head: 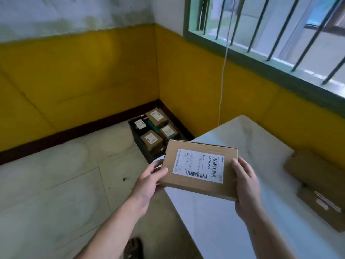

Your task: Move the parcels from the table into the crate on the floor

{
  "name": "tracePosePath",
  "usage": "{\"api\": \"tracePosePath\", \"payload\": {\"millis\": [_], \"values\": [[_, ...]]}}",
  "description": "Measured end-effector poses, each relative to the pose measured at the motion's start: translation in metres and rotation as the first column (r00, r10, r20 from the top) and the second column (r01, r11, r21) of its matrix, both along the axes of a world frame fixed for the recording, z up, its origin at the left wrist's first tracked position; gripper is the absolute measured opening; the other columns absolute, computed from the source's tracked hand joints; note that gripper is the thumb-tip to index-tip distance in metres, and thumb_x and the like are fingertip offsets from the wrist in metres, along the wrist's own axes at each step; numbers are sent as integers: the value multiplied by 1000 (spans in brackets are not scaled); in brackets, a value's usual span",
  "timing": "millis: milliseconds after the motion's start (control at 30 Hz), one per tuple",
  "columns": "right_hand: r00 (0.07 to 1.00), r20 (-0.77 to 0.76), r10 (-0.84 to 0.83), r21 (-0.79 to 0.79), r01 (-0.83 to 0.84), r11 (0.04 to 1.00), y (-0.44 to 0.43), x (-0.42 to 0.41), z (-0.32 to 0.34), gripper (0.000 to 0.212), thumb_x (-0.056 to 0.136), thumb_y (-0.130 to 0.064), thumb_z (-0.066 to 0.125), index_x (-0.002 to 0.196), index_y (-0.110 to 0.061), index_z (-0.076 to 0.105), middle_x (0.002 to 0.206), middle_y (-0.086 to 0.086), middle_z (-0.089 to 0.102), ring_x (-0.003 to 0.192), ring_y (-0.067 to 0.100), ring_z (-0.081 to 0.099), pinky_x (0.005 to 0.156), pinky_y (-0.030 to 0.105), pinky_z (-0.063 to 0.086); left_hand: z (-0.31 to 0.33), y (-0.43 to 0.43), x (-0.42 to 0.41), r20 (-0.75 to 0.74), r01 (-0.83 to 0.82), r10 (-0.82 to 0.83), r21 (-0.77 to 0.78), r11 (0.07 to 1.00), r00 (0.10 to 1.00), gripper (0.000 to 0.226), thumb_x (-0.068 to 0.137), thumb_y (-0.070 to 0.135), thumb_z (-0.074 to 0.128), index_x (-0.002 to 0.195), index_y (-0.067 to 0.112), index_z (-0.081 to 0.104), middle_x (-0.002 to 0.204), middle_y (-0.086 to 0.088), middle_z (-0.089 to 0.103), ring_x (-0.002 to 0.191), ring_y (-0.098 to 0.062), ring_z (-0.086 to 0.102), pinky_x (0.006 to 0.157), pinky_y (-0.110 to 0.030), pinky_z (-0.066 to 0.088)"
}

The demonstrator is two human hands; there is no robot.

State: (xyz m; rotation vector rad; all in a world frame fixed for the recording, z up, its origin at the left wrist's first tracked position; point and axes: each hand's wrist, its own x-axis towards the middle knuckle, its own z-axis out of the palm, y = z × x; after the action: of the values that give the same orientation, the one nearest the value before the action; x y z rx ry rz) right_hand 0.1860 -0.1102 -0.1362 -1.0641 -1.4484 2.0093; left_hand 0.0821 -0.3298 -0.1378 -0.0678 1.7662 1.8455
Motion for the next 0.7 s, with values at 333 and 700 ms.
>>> {"api": "tracePosePath", "payload": {"millis": [333, 700], "values": [[988, 119, 99, -24, -97, 995, -100, -223, -21, 27, 96, -38, 57, 123, -38, 60, 108, -5, 73, 101, 18, 67, 81, 49, 58, -29, -104, -206, 50, -92, 94, -45, 995, 994, 28, 89, 22, 65, 116, 31, 67, 97, 14, 76, 94, -12, 67, 70, -21, 51], [962, 271, 22, -32, -14, 999, -64, -391, -92, 24, 95, -42, 58, 119, -45, 54, 114, -7, 70, 104, 19, 67, 91, 53, 54, -91, -59, -398, 148, 4, 19, -154, 988, 989, 37, 92, 16, 65, 126, 28, 57, 109, 8, 71, 93, -8, 67, 64, -17, 52]]}}
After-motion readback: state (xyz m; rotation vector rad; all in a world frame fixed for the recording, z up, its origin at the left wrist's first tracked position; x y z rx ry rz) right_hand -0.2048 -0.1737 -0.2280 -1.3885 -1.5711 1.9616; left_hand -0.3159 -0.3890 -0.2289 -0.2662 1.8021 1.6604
